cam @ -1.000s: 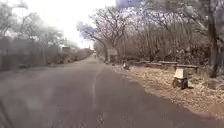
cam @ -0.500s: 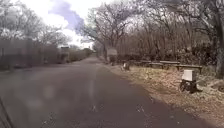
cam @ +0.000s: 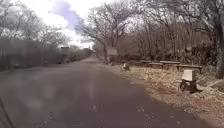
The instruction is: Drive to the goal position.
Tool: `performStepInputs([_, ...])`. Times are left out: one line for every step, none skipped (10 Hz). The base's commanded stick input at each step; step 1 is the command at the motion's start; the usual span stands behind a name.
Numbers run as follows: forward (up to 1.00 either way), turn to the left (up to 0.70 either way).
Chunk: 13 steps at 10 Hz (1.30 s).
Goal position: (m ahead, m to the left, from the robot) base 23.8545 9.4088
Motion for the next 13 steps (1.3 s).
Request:
performStepInputs([0.67,0.00])
performStepInputs([0.70,0.02])
performStepInputs([0.70,0.02])
performStepInputs([0.70,0.02])
performStepInputs([0.70,0.02])
performStepInputs([0.70,0.02])
performStepInputs([0.70,0.35])
performStepInputs([0.70,0.35])
performStepInputs([0.70,0.19])
performStepInputs([0.70,0.09])
performStepInputs([0.70,0.00])
performStepInputs([0.70,0.00])
performStepInputs([0.70,0.00])
